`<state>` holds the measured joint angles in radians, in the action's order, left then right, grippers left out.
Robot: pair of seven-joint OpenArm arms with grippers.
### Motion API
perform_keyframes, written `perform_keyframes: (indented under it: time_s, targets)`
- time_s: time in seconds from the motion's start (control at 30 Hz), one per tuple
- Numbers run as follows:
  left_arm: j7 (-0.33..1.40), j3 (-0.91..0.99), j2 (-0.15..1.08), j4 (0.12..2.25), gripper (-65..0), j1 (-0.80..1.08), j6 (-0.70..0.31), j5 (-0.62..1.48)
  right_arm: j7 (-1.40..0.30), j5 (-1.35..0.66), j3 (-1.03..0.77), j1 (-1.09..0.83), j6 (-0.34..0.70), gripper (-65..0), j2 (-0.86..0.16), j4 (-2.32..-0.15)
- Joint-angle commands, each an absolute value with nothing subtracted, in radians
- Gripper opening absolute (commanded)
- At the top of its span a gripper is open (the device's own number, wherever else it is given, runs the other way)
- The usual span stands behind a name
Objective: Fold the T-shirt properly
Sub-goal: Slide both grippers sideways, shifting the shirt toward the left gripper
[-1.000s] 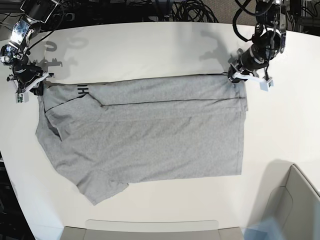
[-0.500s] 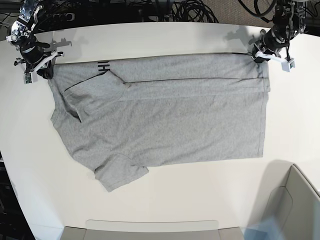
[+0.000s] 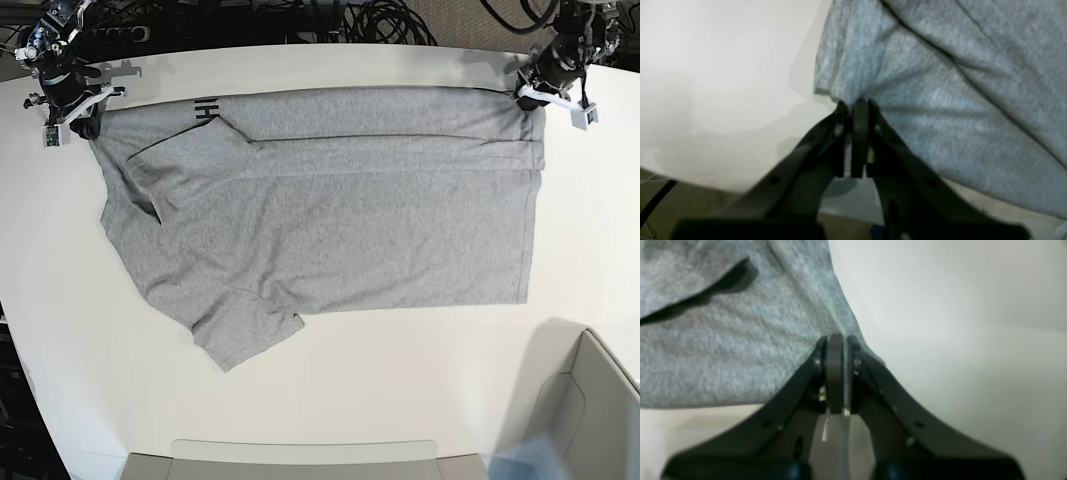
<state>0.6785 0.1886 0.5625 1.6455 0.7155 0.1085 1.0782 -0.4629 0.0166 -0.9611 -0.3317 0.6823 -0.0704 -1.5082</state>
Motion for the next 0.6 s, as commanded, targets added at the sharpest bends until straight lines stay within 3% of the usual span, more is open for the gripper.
perform_keyframes:
  time_s: [0.0, 0.37, 0.47, 0.57]
  targets:
    - [0.777, 0.183, 0.564, 1.621, -65.0, 0.759, 0.189, 1.015, -0.559, 0.127, -0.983, -0.348, 0.698, -65.0, -0.070, -1.508]
    - [0.717, 0.182, 0.567, 1.652, -65.0, 0.808, 0.189, 0.947, -0.565, 0.162, -1.015, -0.335, 0.698, -64.9, 0.013, -1.626]
    - [0.717, 0.182, 0.565, 1.701, -65.0, 0.812, 0.189, 0.918, -0.565, 0.162, -1.015, -0.338, 0.698, -61.5, 0.030, -1.653]
    - [0.708, 0.183, 0.565, 1.736, -53.9, 0.837, 0.189, 0.918, -0.565, 0.162, -1.017, -0.335, 0.698, -53.9, 0.036, -1.667]
